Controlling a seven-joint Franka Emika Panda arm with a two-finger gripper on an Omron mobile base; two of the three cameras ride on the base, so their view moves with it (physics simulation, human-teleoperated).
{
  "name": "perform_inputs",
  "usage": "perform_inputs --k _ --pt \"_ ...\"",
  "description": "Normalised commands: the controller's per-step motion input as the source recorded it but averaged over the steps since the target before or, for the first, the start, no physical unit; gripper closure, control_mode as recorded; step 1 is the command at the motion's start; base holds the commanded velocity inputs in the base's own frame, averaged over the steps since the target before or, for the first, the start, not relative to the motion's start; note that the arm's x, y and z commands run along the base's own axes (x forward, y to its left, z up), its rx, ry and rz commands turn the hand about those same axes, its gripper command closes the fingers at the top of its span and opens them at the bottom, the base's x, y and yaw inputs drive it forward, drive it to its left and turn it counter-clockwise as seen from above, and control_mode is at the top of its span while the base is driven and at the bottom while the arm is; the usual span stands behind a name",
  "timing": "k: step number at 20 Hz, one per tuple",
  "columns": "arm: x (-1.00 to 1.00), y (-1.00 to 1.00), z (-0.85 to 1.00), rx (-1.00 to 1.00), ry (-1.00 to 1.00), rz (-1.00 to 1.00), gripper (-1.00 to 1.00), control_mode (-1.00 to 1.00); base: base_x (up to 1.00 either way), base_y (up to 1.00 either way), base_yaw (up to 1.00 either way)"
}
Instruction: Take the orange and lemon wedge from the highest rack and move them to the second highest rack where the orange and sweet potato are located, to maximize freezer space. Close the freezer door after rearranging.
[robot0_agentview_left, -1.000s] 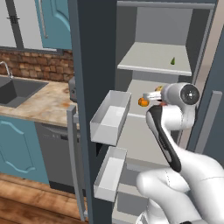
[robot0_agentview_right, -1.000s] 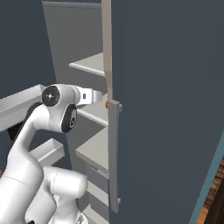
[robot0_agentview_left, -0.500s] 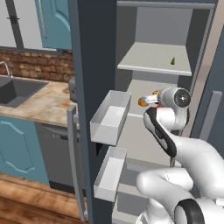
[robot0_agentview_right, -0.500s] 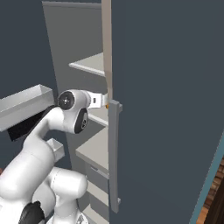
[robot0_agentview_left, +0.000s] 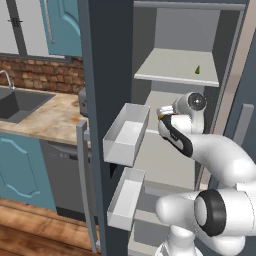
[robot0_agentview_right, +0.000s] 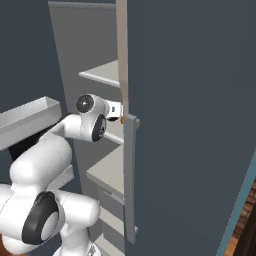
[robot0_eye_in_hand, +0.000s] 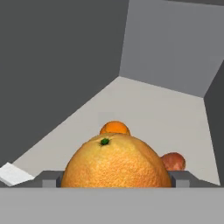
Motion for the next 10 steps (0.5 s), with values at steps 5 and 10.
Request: perform_inputs --k 5,10 --pt "0.34 0.0 -0.13 0.0 0.0 0.0 1.0 -1.0 0.0 0.0 0.0" --pt "0.32 0.0 -0.31 0.0 0.0 0.0 1.0 -1.0 0.0 0.0 0.0"
